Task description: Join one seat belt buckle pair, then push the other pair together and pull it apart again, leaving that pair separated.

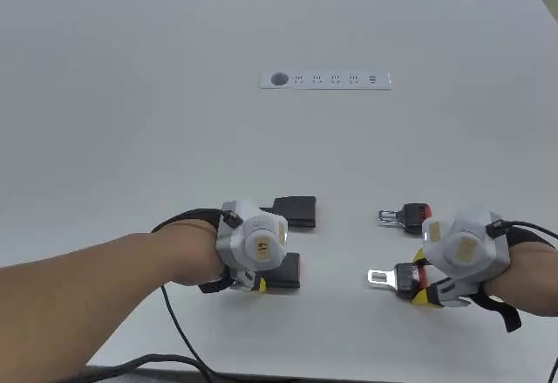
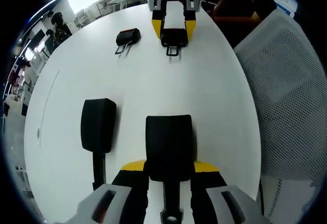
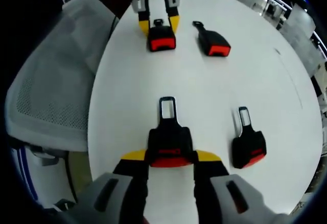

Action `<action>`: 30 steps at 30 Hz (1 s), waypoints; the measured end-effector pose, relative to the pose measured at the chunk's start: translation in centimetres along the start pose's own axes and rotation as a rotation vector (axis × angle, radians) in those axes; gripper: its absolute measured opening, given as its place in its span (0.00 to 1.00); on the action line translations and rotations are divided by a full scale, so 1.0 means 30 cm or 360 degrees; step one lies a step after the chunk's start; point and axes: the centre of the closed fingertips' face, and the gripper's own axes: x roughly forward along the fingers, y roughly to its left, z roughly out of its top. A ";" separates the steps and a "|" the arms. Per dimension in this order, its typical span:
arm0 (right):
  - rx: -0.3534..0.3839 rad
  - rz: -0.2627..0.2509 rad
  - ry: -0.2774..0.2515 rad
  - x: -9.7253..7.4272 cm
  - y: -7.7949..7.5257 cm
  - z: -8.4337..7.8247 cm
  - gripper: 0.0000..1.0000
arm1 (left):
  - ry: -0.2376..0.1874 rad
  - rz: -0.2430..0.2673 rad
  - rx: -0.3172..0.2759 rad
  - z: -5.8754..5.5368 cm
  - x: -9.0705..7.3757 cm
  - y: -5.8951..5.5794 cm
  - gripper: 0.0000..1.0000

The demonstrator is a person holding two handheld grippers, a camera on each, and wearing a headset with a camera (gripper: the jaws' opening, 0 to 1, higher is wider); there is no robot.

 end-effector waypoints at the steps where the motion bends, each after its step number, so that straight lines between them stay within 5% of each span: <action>1: -0.0004 -0.0003 -0.0004 0.003 0.003 0.007 0.33 | 0.0003 0.0000 0.0003 0.000 0.000 0.000 0.32; 19: -0.0019 -0.0031 -0.0142 0.086 0.020 0.224 0.34 | 0.0006 0.0000 0.0011 0.000 0.001 0.000 0.32; 30: -0.0038 -0.0031 -0.0148 0.121 0.018 0.313 0.33 | 0.0005 -0.0001 0.0018 0.000 0.001 0.000 0.32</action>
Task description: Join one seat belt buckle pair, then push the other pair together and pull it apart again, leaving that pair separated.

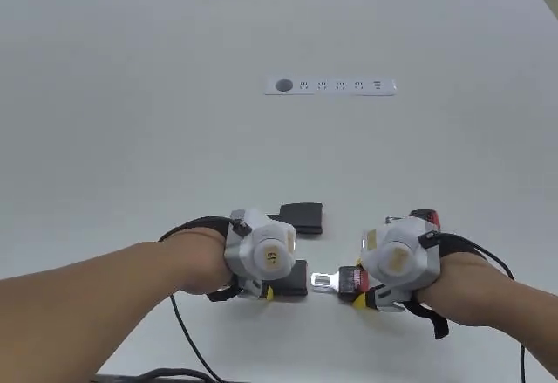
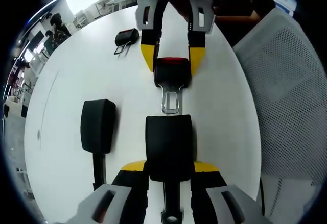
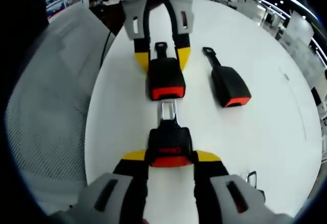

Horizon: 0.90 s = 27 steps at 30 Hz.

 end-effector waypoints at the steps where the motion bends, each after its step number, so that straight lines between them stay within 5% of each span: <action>1: 0.0000 0.0001 0.0001 0.002 -0.001 0.004 0.33 | 0.0000 0.0001 -0.0001 0.000 0.000 0.000 0.32; 27: -0.0055 -0.0010 -0.0009 0.005 -0.013 0.019 0.34 | 0.0025 -0.0003 -0.0005 0.001 0.001 0.001 0.32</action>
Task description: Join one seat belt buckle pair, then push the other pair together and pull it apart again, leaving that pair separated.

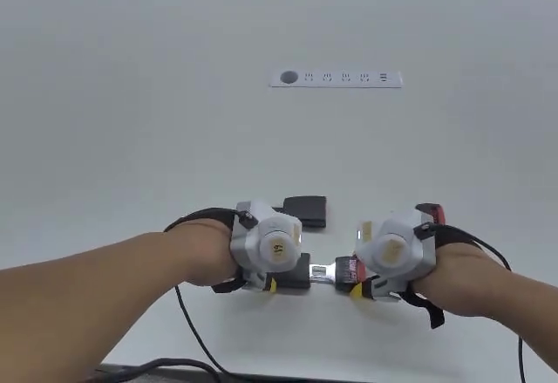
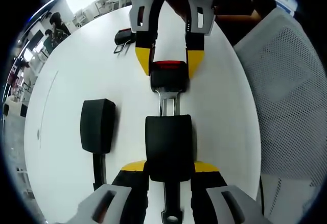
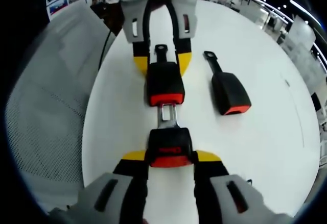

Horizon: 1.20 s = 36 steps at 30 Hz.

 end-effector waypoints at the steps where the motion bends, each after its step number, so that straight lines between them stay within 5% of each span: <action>1: -0.0003 -0.0001 -0.0001 0.000 0.000 0.001 0.34 | 0.0000 0.0000 0.0000 0.000 0.000 0.000 0.32; 36: 0.0001 0.0054 -0.0039 0.038 0.001 0.065 0.30 | -0.0019 -0.0004 0.0012 -0.005 -0.001 -0.004 0.31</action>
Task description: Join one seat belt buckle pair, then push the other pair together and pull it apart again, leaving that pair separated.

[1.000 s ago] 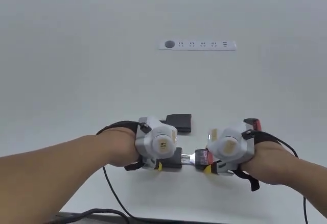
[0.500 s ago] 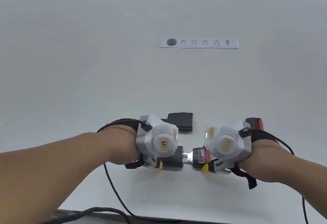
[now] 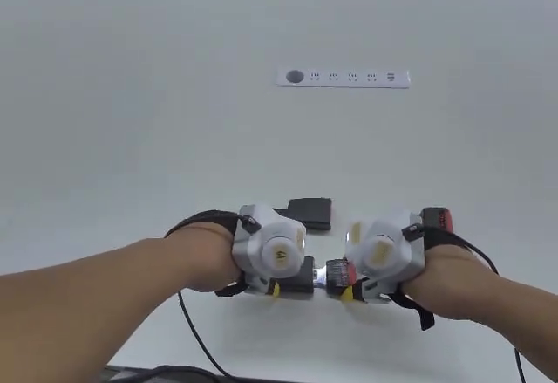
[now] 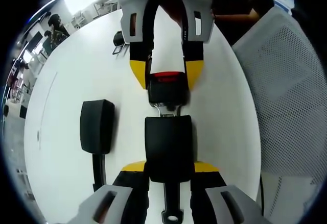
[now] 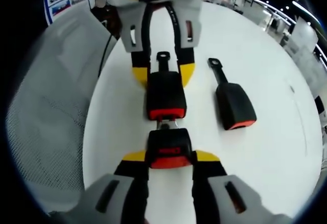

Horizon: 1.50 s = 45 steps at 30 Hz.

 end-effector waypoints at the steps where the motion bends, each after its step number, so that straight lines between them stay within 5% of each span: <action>1: 0.0003 0.0003 -0.0002 0.001 0.000 0.001 0.30 | 0.0000 0.0002 -0.0003 0.000 0.001 0.000 0.31; 16: 0.0008 0.0005 0.0000 0.025 0.004 0.053 0.30 | 0.0005 -0.0006 0.0001 -0.005 0.002 -0.002 0.31; 33: -0.0035 0.0000 -0.0054 0.011 0.008 0.032 0.30 | -0.0090 0.0027 -0.0035 -0.015 -0.005 0.000 0.30; 45: -0.0015 0.0024 -0.0062 0.009 0.010 0.028 0.30 | -0.0065 -0.0006 -0.0079 -0.013 -0.005 0.003 0.30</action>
